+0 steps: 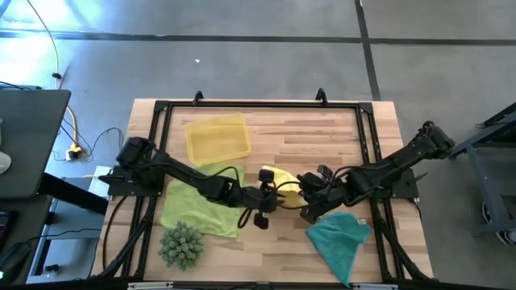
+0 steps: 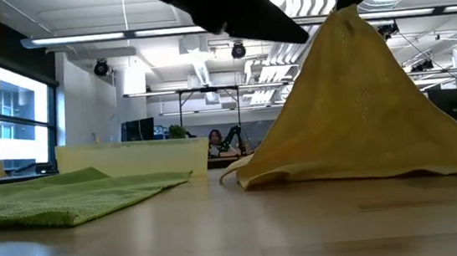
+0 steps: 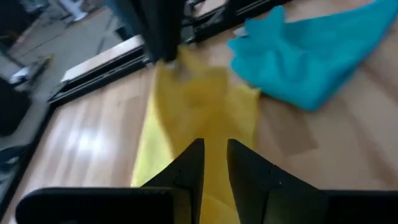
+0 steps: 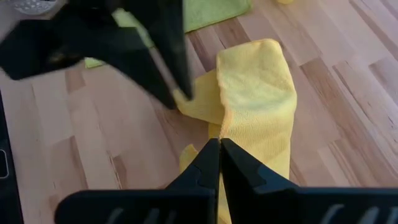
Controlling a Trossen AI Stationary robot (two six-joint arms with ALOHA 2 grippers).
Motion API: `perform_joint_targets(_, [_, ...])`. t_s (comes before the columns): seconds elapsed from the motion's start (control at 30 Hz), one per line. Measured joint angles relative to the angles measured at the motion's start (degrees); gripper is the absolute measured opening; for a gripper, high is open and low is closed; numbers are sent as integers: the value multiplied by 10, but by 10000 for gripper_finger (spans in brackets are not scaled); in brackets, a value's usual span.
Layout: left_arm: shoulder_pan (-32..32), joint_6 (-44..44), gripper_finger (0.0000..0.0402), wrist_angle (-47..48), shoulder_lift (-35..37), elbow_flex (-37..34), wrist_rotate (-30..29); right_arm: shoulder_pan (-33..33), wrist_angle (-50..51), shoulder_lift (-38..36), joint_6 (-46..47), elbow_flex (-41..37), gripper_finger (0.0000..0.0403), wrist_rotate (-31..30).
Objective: Roll microfiber towels into tight, uniform cylinder then place into a basket
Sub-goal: Roll the yellow microfiber towel
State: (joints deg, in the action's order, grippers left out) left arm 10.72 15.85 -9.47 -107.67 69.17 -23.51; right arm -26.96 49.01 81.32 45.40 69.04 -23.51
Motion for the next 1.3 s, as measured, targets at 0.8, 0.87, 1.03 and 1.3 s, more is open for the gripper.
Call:
perform_joint_targets(0.8, [1, -91, 95, -12, -3, 0, -50, 0, -2, 0, -5, 0, 0, 0])
perform_joint_targets(0.87, [1, -88, 117, -14, -3, 0, -50, 0, -6, 0, -5, 0, 0, 0])
perform_joint_targets(1.03, [-4, -132, 155, -55, -6, 1, -75, 4, -22, 0, -5, 0, 0, -5])
perform_joint_targets(1.3, [-22, -157, 154, -42, -14, 0, -40, 7, -41, 0, -9, 0, 0, -7])
